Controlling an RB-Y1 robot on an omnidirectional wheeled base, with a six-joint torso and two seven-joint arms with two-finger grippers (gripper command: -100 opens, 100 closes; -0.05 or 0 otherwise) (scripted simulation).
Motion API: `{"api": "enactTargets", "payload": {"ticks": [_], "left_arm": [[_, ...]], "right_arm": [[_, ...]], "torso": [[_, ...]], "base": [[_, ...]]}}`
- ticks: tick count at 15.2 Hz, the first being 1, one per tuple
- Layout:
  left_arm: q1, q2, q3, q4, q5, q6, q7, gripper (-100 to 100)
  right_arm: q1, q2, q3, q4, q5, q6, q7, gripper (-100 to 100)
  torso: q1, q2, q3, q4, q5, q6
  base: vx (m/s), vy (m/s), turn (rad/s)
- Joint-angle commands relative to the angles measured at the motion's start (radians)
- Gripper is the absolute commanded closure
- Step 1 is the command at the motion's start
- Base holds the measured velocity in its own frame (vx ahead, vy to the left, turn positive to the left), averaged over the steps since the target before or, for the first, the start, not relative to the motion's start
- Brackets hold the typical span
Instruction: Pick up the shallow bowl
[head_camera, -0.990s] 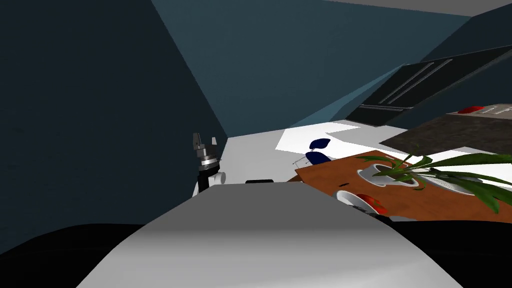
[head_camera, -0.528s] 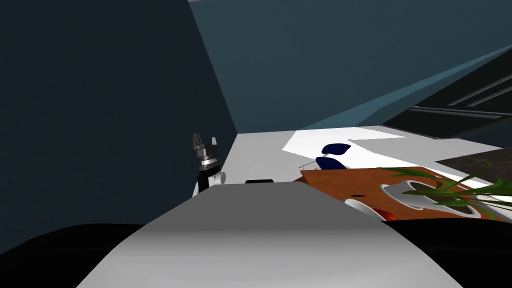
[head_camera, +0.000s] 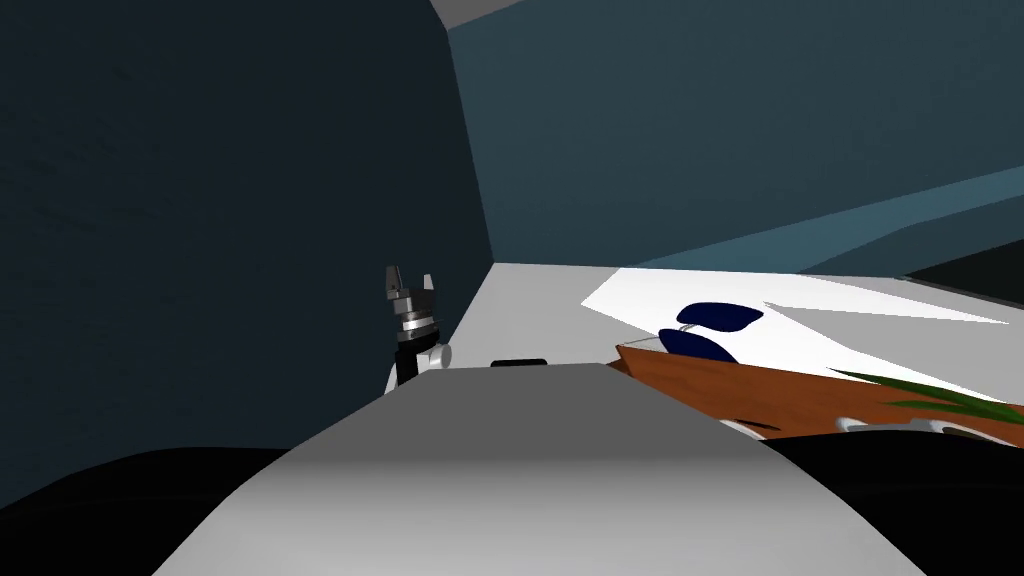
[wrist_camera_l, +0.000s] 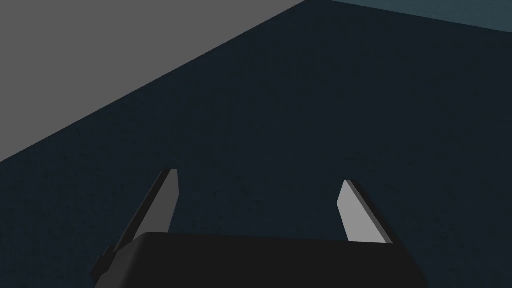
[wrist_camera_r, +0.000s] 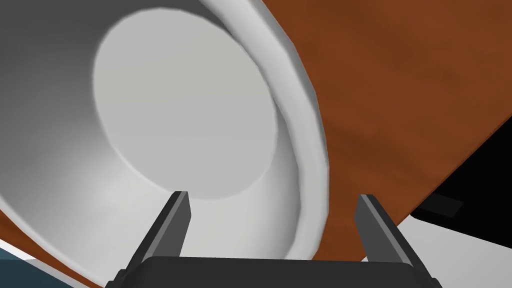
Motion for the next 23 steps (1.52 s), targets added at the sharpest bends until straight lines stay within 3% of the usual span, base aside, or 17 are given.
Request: {"api": "enactTargets", "payload": {"ticks": [1, 2, 6, 11, 13, 14, 19, 23], "left_arm": [[0.0, 0.0, 0.0, 0.0, 0.0, 0.0, 0.0, 0], [0.0, 0.0, 0.0, 0.0, 0.0, 0.0, 0.0, 0], [0.0, 0.0, 0.0, 0.0, 0.0, 0.0, 0.0, 0], [0.001, 0.0, 0.001, 0.0, 0.0, 0.0, 0.0, 0], [0.001, 0.0, 0.001, 0.0, 0.0, 0.0, 0.0, 0], [0.001, 0.0, 0.001, 0.0, 0.0, 0.0, 0.0, 0], [0.001, 0.0, 0.001, 0.0, 0.0, 0.0, 0.0, 0], [0.001, 0.0, 0.001, 0.0, 0.0, 0.0, 0.0, 0]], "right_arm": [[0.0, 0.0, 0.0, 0.0, 0.0, 0.0, 0.0, -100], [0.0, 0.001, -0.001, 0.001, 0.0, 0.0, -0.004, 100], [0.0, 0.002, 0.0, 0.001, 0.0, -0.001, -0.005, 100], [-0.076, -0.037, 0.038, -0.003, 0.013, -0.042, 0.113, 100], [-0.076, -0.037, 0.038, -0.003, 0.013, -0.042, 0.124, 100], [-0.1, -0.05, 0.052, -0.007, 0.018, -0.055, 0.15, 100], [-0.125, -0.063, 0.065, -0.01, 0.022, -0.068, 0.214, 100], [-0.175, -0.089, 0.091, -0.017, 0.031, -0.094, 0.285, 100]], "torso": [[0.0, 0.0, 0.0, 0.0, 0.0, 0.0], [-0.001, -0.003, -0.001, -0.001, 0.0, 0.001], [-0.004, -0.009, -0.006, -0.002, 0.0, 0.0], [-0.007, -0.026, -0.015, -0.006, 0.001, 0.003], [-0.007, -0.028, -0.016, -0.006, 0.002, 0.002], [-0.007, -0.025, -0.015, -0.006, 0.002, 0.002], [-0.003, -0.022, -0.012, -0.005, 0.004, 0.002], [-0.002, -0.021, -0.012, -0.004, 0.006, 0.001]], "base": [[-0.064, 0.016, 0.054], [-0.026, 0.007, -0.002], [-0.005, 0.003, -0.002], [0.208, -0.057, -0.463], [0.203, -0.046, -0.439], [0.19, -0.025, -0.462], [0.151, 0.001, -0.347], [0.163, 0.002, -0.381]]}}
